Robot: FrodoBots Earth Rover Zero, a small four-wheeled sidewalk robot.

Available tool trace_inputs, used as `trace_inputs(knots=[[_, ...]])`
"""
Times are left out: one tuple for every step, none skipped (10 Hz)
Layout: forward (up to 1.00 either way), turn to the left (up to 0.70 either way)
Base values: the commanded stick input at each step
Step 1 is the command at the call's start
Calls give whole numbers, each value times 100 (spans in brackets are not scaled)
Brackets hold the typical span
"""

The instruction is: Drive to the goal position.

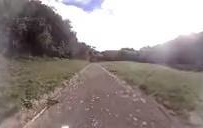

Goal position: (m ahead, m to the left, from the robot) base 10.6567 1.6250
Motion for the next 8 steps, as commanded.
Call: trace_inputs(knots=[[30,0],[30,0],[30,0],[30,0],[30,0],[30,0],[30,0],[30,0]])
